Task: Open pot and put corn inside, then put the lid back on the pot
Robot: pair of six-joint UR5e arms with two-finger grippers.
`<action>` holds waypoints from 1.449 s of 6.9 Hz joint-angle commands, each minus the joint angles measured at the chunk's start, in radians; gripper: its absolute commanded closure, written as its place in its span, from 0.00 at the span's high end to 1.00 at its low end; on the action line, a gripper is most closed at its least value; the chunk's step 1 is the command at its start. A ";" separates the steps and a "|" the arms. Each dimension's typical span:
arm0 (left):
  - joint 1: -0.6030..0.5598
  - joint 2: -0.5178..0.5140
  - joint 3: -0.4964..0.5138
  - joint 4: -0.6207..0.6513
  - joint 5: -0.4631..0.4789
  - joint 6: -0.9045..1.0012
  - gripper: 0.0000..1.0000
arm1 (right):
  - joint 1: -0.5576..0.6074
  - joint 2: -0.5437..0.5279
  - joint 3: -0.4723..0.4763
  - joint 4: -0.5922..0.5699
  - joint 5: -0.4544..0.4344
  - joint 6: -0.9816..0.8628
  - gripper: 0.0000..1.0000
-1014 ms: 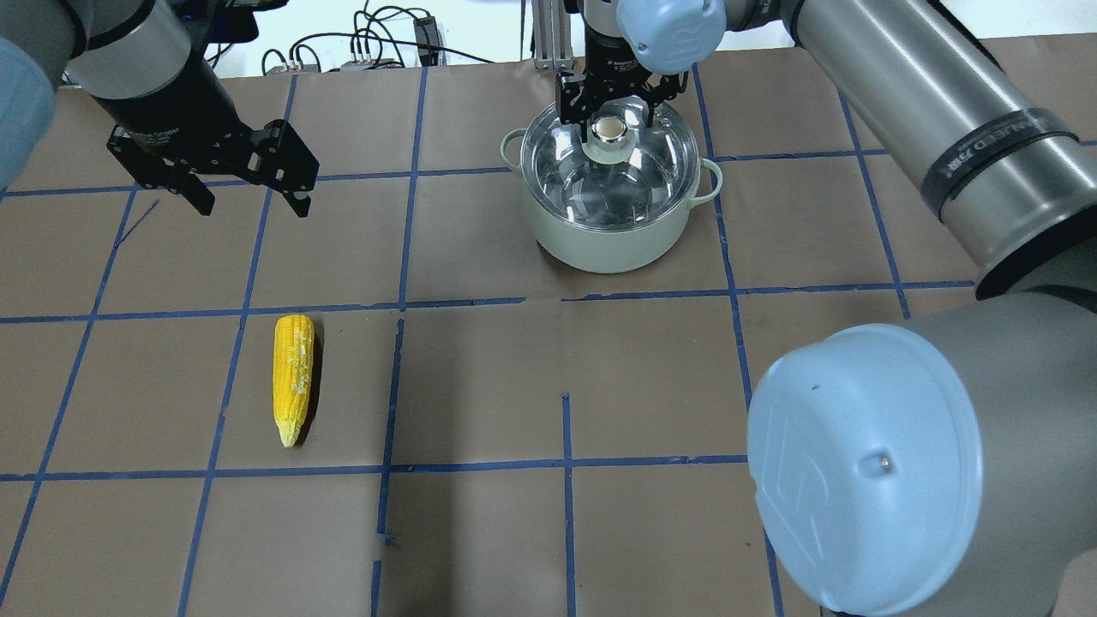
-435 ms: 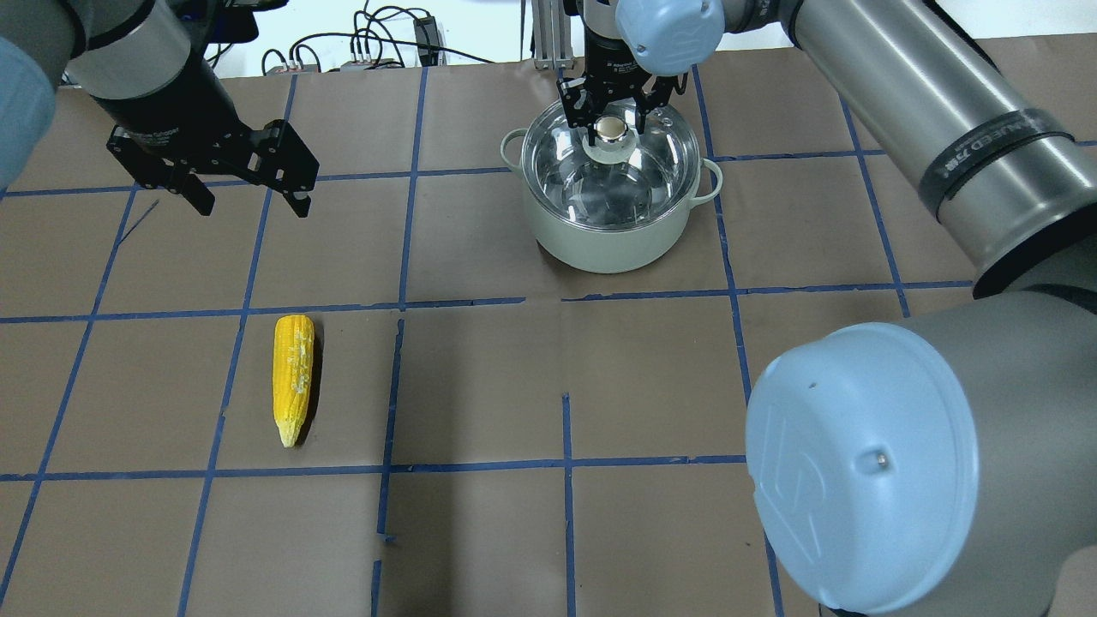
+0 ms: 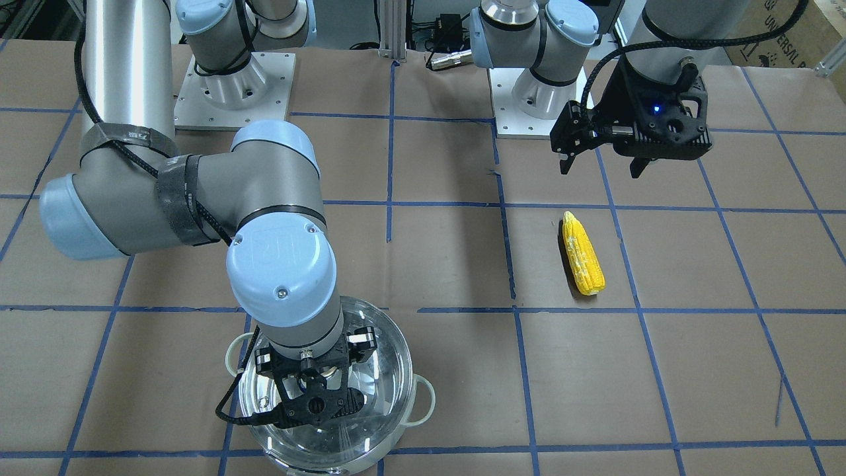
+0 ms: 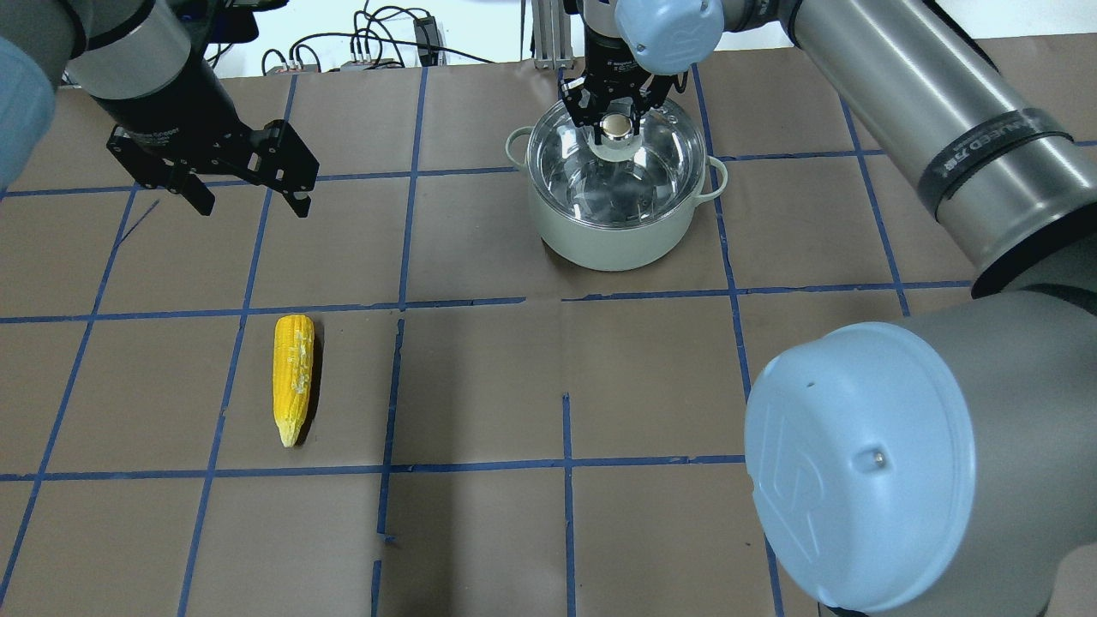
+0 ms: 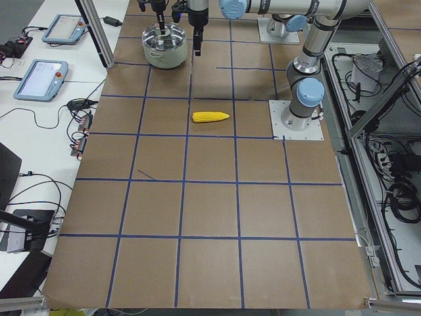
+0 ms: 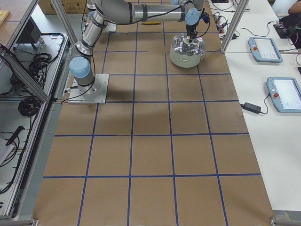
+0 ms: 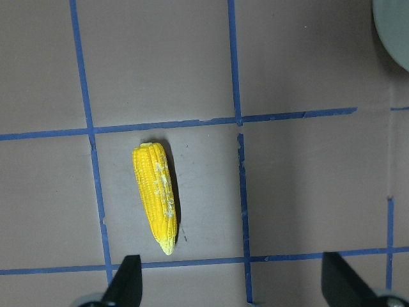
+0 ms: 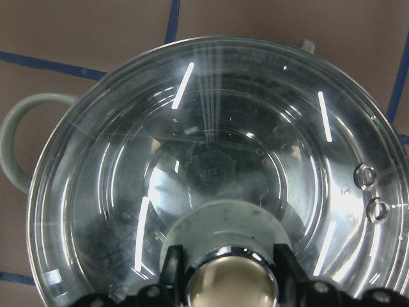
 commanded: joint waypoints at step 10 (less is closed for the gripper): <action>-0.006 -0.092 -0.066 0.058 -0.023 0.009 1.00 | -0.150 -0.602 0.337 0.278 0.007 -0.187 0.17</action>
